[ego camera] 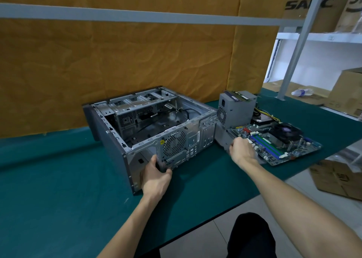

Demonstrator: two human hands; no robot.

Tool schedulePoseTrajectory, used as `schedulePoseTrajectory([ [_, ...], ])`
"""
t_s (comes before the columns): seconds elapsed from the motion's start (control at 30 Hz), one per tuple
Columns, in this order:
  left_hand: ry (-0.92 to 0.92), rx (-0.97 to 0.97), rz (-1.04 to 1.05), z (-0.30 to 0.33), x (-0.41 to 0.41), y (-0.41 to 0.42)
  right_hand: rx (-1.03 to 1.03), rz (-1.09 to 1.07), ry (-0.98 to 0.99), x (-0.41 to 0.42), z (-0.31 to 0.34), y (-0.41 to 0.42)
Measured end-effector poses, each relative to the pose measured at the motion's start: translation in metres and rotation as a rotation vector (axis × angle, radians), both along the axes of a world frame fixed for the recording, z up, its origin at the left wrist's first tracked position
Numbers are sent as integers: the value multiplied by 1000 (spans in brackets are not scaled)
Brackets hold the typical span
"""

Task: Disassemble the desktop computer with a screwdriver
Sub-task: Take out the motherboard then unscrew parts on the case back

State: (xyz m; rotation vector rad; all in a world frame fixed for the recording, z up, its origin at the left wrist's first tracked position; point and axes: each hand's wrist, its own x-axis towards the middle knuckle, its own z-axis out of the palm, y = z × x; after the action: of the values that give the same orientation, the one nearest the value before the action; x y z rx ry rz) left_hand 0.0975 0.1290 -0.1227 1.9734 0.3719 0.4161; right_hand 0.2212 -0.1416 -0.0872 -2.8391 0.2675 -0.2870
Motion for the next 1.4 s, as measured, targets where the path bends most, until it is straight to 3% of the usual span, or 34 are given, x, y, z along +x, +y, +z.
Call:
schedulePoseTrajectory([
  [0.27, -64, -121, -34, 6, -6, -1, 259, 28, -92, -29, -12, 8],
  [0.4, -135, -279, -39, 12, -12, 6, 101, 138, -66, -54, -17, 22],
  [0.5, -88, -401, 56, 17, -19, 11, 8, 146, -30, -70, -16, 42],
  [0.6, -31, -255, 151, 25, -28, 9, -20, 223, -23, -84, -11, 64],
  [0.67, -90, -241, 186, 32, -36, 3, 101, 375, -13, -95, -3, 79],
  [0.77, -130, -137, 134, 37, -51, -6, 590, 589, 178, -116, 14, 107],
  [0.83, -141, -94, -3, 38, -63, -10, 961, 590, 408, -127, 26, 125],
  [0.9, -136, -132, -176, 41, -74, -12, 1138, 610, 530, -136, 35, 133],
  [1.03, -91, -29, -307, 53, -84, -13, 1270, 718, 366, -152, 47, 127],
  [1.13, -97, 10, -395, 70, -85, -16, 1377, 761, 374, -157, 58, 105],
  [1.2, -111, 38, -434, 81, -83, -21, 1316, 783, 286, -158, 65, 89],
  [1.3, -140, 219, -448, 103, -75, -34, 1123, 768, 64, -151, 74, 69],
  [1.4, -318, 538, -410, 126, -54, -44, 1219, 588, 27, -120, 83, 39],
])
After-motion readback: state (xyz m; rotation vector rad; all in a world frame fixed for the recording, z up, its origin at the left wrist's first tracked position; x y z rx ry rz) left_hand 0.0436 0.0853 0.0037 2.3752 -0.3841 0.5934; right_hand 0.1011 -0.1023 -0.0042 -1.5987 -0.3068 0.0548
